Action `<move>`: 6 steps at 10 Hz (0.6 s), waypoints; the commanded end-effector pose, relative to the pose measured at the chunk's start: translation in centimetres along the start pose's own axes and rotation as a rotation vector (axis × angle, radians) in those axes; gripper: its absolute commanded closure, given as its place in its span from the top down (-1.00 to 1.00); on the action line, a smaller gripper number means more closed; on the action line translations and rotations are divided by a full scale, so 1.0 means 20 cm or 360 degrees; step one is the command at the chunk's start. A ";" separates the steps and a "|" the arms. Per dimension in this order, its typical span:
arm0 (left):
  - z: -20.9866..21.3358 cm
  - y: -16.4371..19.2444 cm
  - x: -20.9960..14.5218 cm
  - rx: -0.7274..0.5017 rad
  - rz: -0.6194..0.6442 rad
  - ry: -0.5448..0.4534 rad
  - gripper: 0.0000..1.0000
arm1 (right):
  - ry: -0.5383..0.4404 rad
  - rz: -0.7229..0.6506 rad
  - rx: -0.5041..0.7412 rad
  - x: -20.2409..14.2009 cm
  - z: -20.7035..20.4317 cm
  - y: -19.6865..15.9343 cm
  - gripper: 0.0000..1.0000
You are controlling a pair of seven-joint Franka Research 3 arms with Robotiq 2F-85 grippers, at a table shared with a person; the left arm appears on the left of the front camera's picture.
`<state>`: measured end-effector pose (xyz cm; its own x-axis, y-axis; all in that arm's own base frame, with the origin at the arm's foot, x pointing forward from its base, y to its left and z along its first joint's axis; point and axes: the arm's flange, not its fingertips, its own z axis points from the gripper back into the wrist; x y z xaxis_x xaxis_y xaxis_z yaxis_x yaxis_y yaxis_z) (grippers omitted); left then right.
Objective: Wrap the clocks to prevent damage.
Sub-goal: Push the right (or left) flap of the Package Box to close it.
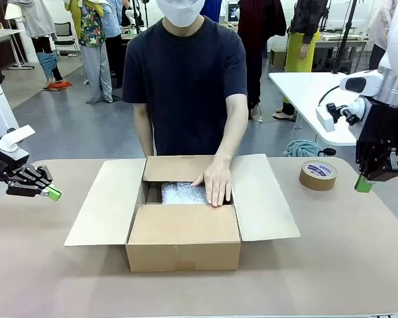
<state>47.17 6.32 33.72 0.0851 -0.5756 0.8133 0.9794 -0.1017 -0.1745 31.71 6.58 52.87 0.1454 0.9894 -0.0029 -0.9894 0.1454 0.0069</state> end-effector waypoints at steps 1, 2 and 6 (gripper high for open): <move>0.00 0.00 -0.01 0.0000 0.0005 0.0000 -0.99 | -0.0022 0.0023 0.0024 0.00 -0.01 0.00 -0.98; -0.08 0.04 -0.02 0.0030 -0.0029 -0.0103 -0.99 | -0.0022 0.0023 0.0024 0.00 -0.01 0.00 -0.98; -0.37 -0.05 -0.05 0.0088 -0.0180 -0.0278 -0.99 | -0.0022 0.0023 0.0024 0.00 -0.01 0.00 -0.98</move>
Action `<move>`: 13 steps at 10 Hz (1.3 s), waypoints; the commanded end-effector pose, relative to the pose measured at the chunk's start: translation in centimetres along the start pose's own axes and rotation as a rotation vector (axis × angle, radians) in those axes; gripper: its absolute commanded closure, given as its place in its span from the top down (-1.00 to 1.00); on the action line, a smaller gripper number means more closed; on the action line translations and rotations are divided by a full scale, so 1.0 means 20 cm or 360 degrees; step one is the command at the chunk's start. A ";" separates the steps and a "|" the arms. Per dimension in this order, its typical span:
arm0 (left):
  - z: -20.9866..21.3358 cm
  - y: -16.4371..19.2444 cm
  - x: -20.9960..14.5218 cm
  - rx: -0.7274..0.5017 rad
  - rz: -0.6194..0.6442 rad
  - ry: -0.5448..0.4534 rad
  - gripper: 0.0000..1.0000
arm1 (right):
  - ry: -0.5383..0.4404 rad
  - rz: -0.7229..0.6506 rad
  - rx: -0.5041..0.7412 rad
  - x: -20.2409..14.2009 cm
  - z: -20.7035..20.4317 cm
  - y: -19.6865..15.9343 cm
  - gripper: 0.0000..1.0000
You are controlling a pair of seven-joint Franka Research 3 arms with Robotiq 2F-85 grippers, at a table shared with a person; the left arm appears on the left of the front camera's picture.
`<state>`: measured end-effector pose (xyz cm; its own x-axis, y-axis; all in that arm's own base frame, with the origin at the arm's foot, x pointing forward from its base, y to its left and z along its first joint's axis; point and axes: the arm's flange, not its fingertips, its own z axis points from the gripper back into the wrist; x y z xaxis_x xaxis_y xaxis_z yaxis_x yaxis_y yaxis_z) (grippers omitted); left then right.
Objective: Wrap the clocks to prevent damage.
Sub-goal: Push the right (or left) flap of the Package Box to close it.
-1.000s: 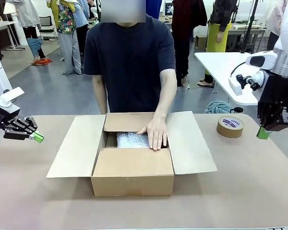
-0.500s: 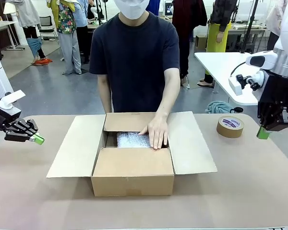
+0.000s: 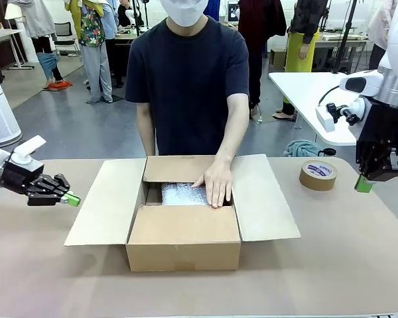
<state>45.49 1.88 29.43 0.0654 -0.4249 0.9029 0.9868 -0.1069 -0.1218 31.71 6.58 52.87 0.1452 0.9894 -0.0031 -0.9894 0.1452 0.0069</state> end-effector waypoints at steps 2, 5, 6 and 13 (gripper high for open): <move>-0.12 -0.05 -0.01 -0.0215 -0.0167 -0.0164 -0.99 | -0.0022 0.0023 0.0024 0.00 -0.01 0.00 -0.98; -0.17 -0.05 0.00 -0.0361 -0.0166 -0.0480 -0.99 | -0.0022 0.0023 0.0024 0.00 -0.01 0.00 -0.98; -0.19 -0.05 0.01 -0.0380 -0.0168 -0.0569 -0.99 | -0.0022 0.0023 0.0024 0.00 -0.01 0.00 -0.98; -0.51 0.07 0.20 -0.0375 -0.0255 -0.0702 -0.99 | -0.0022 0.0023 0.0024 0.00 -0.01 0.00 -0.98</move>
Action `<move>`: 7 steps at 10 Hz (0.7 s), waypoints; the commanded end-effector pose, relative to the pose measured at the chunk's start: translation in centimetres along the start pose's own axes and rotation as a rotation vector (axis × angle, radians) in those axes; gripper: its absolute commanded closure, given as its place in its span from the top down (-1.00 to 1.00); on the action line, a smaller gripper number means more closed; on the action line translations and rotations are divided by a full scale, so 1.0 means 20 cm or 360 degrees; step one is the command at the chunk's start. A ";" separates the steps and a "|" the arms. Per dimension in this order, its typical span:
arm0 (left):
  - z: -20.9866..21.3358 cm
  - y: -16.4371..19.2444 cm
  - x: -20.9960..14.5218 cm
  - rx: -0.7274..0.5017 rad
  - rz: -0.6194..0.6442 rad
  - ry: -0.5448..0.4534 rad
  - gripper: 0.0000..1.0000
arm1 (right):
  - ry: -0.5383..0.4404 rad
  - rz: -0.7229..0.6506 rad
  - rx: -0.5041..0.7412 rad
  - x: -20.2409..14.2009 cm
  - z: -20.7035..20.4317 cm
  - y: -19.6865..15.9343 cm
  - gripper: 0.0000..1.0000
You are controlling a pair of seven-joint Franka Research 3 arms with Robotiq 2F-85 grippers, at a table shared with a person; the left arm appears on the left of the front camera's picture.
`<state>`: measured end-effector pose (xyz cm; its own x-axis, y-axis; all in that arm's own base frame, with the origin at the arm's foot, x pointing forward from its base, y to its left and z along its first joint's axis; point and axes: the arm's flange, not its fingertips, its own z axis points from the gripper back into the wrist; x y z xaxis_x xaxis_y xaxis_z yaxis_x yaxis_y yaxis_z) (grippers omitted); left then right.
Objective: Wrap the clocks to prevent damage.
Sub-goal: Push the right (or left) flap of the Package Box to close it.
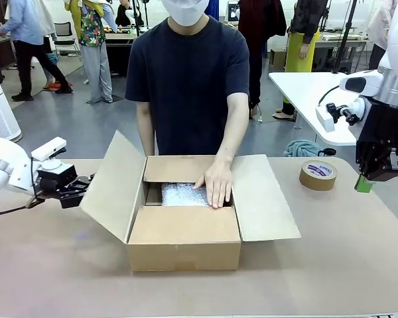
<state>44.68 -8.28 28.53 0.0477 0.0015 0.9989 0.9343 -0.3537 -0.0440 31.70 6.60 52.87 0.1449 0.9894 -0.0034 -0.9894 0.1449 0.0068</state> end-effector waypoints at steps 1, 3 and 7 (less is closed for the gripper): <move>-0.08 0.08 0.02 -0.0021 -0.0081 -0.0024 -0.99 | -0.0023 0.0022 0.0024 0.00 -0.01 0.00 -0.98; -0.20 0.16 0.03 -0.0043 -0.0149 0.0025 -0.99 | -0.0023 0.0022 0.0024 0.00 -0.01 0.00 -0.98; -0.30 0.29 -0.07 0.0029 -0.0187 0.0128 -0.99 | -0.0023 0.0022 0.0024 0.00 -0.01 0.00 -0.98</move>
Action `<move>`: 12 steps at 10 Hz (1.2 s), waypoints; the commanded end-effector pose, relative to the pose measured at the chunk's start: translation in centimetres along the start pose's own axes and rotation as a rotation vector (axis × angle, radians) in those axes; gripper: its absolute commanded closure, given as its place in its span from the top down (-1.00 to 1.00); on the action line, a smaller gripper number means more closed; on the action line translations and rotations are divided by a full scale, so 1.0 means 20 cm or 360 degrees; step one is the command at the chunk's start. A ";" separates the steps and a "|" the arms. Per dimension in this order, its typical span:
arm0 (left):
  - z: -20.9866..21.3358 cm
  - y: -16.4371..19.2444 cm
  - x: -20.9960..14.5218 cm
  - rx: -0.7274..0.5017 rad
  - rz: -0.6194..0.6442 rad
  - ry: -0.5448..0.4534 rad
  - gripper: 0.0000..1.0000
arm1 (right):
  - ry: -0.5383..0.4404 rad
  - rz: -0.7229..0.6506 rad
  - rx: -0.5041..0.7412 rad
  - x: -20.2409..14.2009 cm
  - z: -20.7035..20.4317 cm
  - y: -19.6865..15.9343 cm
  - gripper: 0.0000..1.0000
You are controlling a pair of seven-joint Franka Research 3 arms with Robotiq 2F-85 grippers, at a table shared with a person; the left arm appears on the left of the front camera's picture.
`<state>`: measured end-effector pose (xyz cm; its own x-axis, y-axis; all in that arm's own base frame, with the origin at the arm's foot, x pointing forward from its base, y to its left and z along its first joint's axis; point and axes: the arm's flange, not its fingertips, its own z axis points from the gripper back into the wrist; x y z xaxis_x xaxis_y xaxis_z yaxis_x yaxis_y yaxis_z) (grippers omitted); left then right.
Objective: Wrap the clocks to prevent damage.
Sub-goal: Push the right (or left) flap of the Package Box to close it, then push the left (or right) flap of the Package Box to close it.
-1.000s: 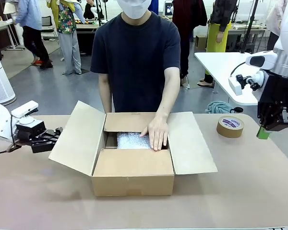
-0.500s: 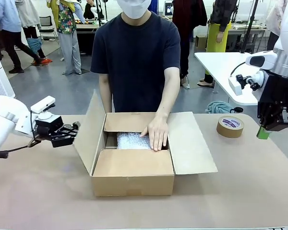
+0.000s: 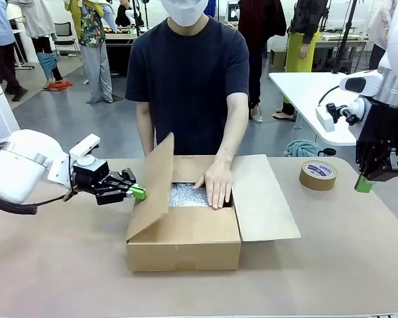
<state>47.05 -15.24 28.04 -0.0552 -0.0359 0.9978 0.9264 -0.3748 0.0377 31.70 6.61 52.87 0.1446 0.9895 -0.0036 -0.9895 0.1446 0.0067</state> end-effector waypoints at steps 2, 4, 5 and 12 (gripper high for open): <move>-0.01 0.12 -0.10 0.0141 -0.0047 0.0039 -0.99 | -0.0023 0.0022 0.0024 -0.01 -0.01 0.00 -0.98; 0.01 0.16 -0.15 0.0217 -0.0040 0.0037 -0.99 | -0.0023 0.0022 0.0024 -0.01 -0.01 0.00 -0.98; 0.02 0.18 -0.16 0.0226 -0.0029 0.0044 -0.99 | -0.0023 0.0022 0.0024 -0.01 -0.01 0.00 -0.98; 0.03 0.15 -0.12 0.0172 0.0009 -0.0003 -0.99 | -0.0023 0.0022 0.0024 -0.01 -0.01 0.00 -0.98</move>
<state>50.12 -15.59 25.90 -0.0465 -0.0319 0.9984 0.9615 -0.2726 0.0361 31.70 6.61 52.88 0.1446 0.9895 -0.0036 -0.9895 0.1446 0.0066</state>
